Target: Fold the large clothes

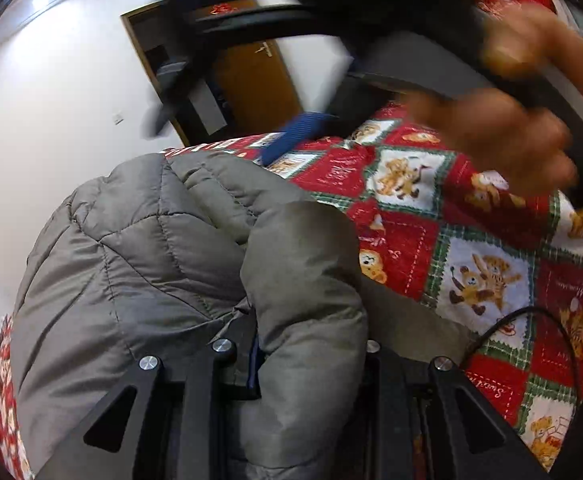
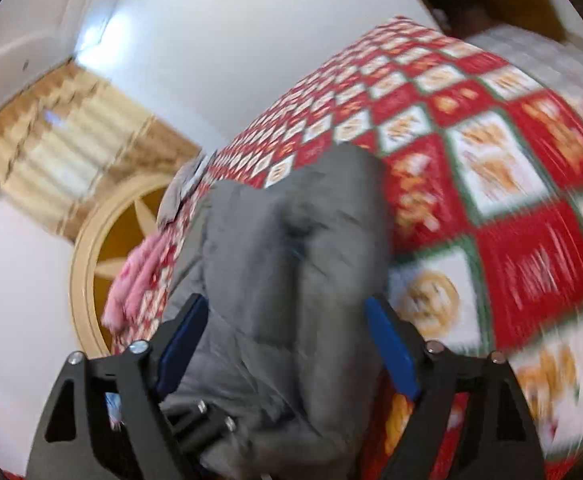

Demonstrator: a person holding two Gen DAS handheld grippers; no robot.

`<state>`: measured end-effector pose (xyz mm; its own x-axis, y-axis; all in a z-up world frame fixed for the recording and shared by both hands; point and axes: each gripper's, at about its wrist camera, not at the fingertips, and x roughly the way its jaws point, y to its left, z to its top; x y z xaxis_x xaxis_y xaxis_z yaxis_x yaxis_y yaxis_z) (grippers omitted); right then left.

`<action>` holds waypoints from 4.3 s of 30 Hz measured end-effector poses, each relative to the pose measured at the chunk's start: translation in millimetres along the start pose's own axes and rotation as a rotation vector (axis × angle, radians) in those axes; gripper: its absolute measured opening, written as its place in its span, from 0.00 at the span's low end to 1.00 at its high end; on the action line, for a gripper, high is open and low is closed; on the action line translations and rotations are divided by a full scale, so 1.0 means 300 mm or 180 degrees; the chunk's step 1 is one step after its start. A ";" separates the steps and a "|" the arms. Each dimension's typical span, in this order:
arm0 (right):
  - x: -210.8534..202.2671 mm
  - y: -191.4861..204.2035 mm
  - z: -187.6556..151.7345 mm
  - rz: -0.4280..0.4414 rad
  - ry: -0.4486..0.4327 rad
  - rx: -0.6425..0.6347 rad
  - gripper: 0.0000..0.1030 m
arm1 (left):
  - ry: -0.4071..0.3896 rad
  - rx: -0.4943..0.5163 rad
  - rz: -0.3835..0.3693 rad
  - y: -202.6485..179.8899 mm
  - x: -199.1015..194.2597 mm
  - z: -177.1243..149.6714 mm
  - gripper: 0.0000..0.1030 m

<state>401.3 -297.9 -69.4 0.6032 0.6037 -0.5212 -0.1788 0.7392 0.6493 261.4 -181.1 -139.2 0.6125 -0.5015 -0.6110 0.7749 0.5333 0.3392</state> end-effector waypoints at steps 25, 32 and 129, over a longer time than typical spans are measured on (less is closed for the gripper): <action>0.119 0.081 -0.010 -0.0212 0.0175 -0.0668 0.10 | -0.0745 -0.1640 -0.0332 0.480 -0.562 -0.225 0.86; 0.150 0.018 -0.110 -0.0441 0.0005 -0.0314 0.18 | -0.0146 -0.3102 0.0039 0.799 -0.235 -0.213 0.86; 0.286 -0.062 -0.148 0.0084 0.0736 -0.0107 0.41 | -0.0113 -0.3446 -0.1275 0.609 0.066 -0.376 0.68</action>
<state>421.9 -246.6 -150.6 0.4045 0.6725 -0.6197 -0.2204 0.7294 0.6476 397.5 -16.7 -170.0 0.3703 -0.7765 -0.5099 0.3858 0.6279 -0.6760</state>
